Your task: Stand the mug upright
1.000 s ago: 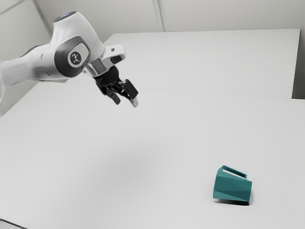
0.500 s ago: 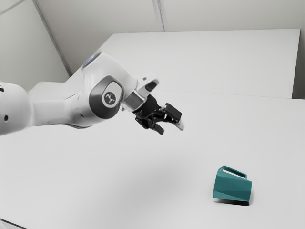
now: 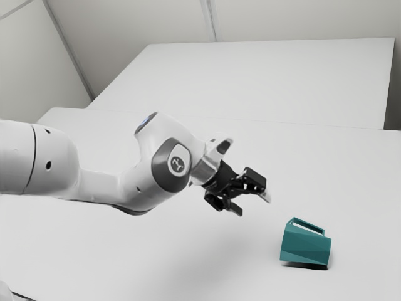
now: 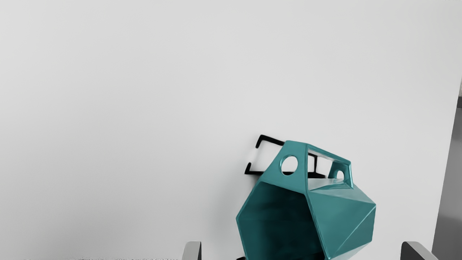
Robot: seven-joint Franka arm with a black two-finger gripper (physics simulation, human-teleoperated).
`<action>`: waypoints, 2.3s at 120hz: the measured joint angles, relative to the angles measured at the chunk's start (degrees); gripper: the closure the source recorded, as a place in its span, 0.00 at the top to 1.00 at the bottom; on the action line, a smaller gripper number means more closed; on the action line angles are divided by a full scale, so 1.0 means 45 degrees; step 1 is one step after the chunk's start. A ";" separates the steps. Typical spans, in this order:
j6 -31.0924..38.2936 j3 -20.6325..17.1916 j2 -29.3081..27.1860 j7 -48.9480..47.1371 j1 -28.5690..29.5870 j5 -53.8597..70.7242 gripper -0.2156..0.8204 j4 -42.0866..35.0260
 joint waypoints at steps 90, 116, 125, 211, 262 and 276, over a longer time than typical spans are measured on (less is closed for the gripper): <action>0.0713 -0.0299 0.1930 0.1752 -0.0962 -0.3275 0.79 0.0982; 0.0793 -0.0503 0.2699 0.2002 -0.1069 -0.3263 0.79 0.1877; 0.0808 -0.0538 0.2940 0.2069 -0.1128 -0.3260 0.79 0.2146; 0.1027 -0.0709 0.3376 0.2251 -0.1355 -0.2394 0.14 0.3084; 0.1012 -0.0462 0.2335 0.1781 -0.1582 -0.0820 0.04 0.3172; 0.0960 -0.0170 0.1920 0.1701 -0.1468 -0.0005 0.03 0.3065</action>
